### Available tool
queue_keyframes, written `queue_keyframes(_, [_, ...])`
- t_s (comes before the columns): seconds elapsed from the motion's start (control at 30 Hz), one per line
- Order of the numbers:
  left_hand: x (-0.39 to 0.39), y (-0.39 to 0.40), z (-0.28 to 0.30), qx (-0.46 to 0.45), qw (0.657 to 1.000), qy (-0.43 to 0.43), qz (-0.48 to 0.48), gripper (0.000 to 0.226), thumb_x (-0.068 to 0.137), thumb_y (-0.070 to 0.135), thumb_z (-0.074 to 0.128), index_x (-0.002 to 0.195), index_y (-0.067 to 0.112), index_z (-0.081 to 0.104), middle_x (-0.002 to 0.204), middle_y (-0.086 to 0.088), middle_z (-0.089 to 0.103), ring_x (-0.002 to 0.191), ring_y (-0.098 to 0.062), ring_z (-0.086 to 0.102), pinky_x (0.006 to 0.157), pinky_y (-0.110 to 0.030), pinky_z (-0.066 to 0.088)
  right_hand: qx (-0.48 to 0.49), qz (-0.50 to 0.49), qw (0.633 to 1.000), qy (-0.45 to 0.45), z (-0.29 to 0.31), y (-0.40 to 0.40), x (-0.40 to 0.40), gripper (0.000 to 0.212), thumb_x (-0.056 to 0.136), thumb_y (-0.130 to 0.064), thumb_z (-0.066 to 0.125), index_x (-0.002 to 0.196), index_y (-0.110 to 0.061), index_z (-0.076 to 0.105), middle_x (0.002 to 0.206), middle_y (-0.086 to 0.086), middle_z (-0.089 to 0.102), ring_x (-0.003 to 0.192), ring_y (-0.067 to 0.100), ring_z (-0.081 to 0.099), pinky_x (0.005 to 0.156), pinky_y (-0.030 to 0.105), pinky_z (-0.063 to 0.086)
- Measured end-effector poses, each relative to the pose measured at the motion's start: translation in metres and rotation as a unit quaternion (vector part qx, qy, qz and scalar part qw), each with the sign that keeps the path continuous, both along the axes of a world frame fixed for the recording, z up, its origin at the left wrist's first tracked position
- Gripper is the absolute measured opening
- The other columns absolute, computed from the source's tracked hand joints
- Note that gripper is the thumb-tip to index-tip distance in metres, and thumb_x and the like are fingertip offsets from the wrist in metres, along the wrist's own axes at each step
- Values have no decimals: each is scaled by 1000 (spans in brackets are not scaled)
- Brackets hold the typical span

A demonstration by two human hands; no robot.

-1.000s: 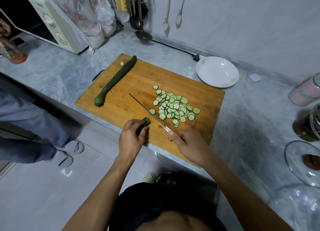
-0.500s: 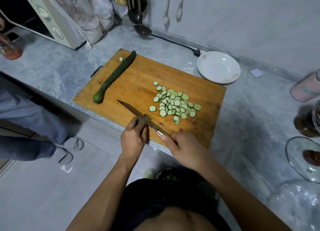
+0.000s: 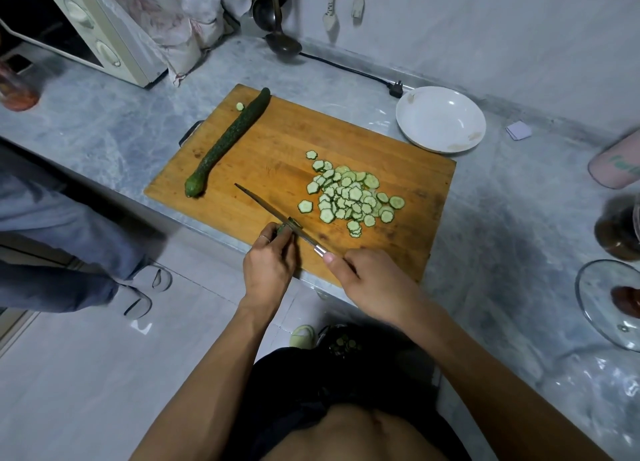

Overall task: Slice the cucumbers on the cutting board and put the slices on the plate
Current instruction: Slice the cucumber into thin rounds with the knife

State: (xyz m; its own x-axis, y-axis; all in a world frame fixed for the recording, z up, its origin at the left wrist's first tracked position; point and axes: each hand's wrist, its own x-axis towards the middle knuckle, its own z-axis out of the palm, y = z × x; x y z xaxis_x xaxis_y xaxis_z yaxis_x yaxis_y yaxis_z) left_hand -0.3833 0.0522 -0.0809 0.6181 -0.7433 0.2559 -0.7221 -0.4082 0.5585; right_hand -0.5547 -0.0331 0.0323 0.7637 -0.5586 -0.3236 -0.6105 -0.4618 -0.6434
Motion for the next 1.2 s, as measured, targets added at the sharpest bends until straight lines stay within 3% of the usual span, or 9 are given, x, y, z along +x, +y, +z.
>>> queue_keyframes(0.23, [3,-2,1,15,1000,-3,-4,28,91,22,53,112,17,70,110,-7,64,73,-32,62,55,-34,53,29,5,999,21,3,-3,9,52,105,-50,28,64,-19,40,66,1,44,71,21,43,64,33,34])
queue_keyframes(0.4, [5,-3,1,24,1000,-2,-12,33,89,26,44,106,14,70,107,-4,63,66,-31,59,51,-30,47,38,6,999,37,9,-3,15,57,105,-49,23,75,-10,52,80,11,56,87,25,50,78,42,47])
queue_keyframes(0.5, [7,-2,0,36,999,-7,-21,34,90,27,46,109,15,71,109,-2,62,68,-28,59,53,-33,51,33,14,999,40,4,-5,23,54,105,-49,21,66,-18,41,72,7,50,80,27,51,69,36,41])
queue_keyframes(0.63, [3,-1,-2,31,999,-14,-27,21,89,14,59,104,13,72,111,-4,62,64,-30,58,48,-33,49,27,17,998,50,-10,-9,34,51,106,-47,23,66,-19,39,66,3,49,72,27,53,63,33,36])
queue_keyframes(0.77, [1,-2,-4,17,1000,-17,-11,20,85,5,68,103,9,74,113,-9,65,65,-32,60,48,-34,51,21,12,999,44,-21,-10,34,46,105,-48,24,72,-20,41,68,-1,46,76,25,51,66,32,36])
queue_keyframes(0.97, [-3,-1,-4,-27,1000,8,5,25,92,15,59,111,11,74,117,-5,68,80,-29,66,63,-31,54,33,-8,999,13,-22,-16,27,51,105,-48,26,65,-21,42,64,-3,45,72,22,47,68,33,35])
queue_keyframes(1.2, [-4,0,-4,-25,1000,-1,3,19,90,10,61,103,9,74,118,-4,68,73,-29,66,59,-28,50,25,3,1000,14,0,-1,7,50,105,-49,27,66,-21,40,69,0,49,81,24,50,75,40,47])
